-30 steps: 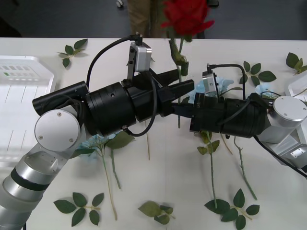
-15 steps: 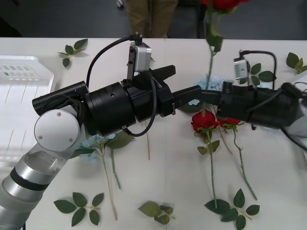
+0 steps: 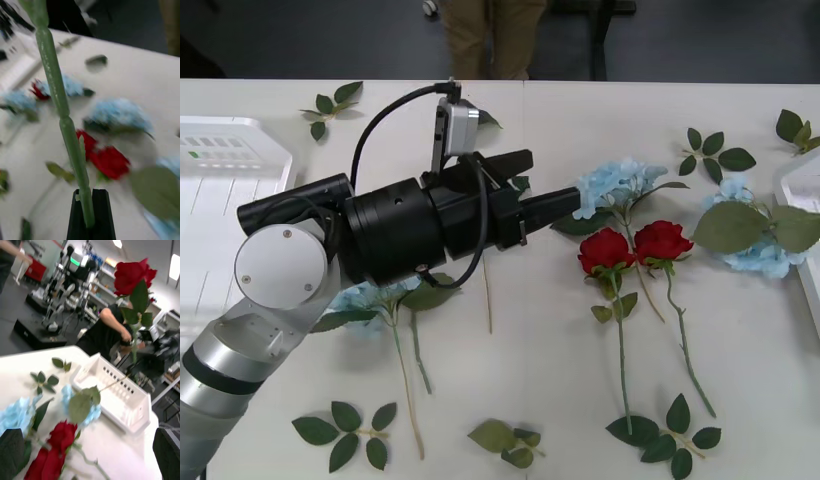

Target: Place the red flowers into the right box and the blue flowers into the left box. If a person shows an open palm, hand one flower to the person first, then continue sorting.

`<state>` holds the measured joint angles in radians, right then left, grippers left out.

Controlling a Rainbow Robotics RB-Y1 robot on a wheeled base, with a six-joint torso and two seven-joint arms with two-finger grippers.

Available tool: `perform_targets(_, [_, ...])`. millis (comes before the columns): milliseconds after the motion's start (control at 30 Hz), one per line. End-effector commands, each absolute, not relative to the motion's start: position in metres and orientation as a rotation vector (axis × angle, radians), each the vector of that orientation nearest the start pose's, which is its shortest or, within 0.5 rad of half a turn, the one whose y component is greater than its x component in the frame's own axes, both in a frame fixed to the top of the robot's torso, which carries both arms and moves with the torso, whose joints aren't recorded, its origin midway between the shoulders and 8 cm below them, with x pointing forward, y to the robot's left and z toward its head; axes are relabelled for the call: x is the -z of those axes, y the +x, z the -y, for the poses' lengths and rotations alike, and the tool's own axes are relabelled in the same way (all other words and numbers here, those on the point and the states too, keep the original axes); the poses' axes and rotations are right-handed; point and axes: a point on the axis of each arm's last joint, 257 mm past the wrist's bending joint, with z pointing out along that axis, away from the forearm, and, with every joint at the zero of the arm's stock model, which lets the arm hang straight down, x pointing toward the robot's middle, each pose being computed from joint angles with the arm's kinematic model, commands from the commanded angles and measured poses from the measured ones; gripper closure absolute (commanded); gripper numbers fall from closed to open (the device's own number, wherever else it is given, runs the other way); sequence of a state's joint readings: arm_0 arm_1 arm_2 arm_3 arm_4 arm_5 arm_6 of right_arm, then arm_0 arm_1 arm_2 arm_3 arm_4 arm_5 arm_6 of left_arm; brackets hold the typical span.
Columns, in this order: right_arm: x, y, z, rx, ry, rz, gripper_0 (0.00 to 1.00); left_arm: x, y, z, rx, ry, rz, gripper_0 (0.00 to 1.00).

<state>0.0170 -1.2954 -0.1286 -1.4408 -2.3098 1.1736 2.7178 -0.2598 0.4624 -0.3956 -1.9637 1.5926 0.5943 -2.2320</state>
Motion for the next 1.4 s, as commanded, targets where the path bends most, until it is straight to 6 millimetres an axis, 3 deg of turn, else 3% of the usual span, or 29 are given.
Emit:
perform_targets(33, [0.102, 0.408, 0.468, -0.362, -0.788, -2.087, 1.0, 0.107, 0.42, 0.005, 1.016, 0.831, -1.618, 0.0])
perform_targets(100, [0.114, 0.4, 0.504, -0.256, -0.751, -2.177, 1.0, 0.125, 0.425, -0.024, 0.96, 0.875, -1.725, 0.0])
perform_targets(233, [0.131, 0.393, 0.553, -0.103, -0.695, -2.269, 1.0, 0.15, 0.426, -0.072, 0.876, 0.913, -1.942, 0.0])
perform_targets(400, [0.155, 0.385, 0.621, 0.129, -0.598, -2.368, 1.0, 0.172, 0.412, -0.14, 0.731, 0.893, -2.327, 0.0])
perform_targets(500, [0.178, 0.377, 0.649, 0.221, -0.527, -2.418, 1.0, 0.174, 0.403, -0.173, 0.638, 0.827, -2.514, 0.0])
perform_targets(600, [0.204, 0.366, 0.662, 0.249, -0.441, -2.464, 1.0, 0.178, 0.396, -0.202, 0.539, 0.73, -2.662, 0.0])
perform_targets(700, [0.228, 0.362, 0.664, 0.25, -0.357, -2.486, 1.0, 0.186, 0.389, -0.225, 0.46, 0.593, -2.784, 0.0])
perform_targets(800, [0.253, 0.36, 0.661, 0.242, -0.278, -2.501, 1.0, 0.189, 0.395, -0.235, 0.41, 0.459, -2.816, 0.0])
perform_targets(1000, [0.302, 0.364, 0.636, 0.182, -0.147, -2.537, 1.0, 0.189, 0.4, -0.243, 0.393, 0.176, -2.857, 0.0])
perform_targets(1133, [0.322, 0.376, 0.618, 0.159, -0.096, -2.545, 1.0, 0.189, 0.396, -0.237, 0.446, 0.012, -2.888, 0.0])
perform_targets(1400, [0.325, 0.389, 0.601, 0.109, -0.091, -2.527, 1.0, 0.218, 0.359, -0.197, 0.414, -0.121, -3.016, 0.0])
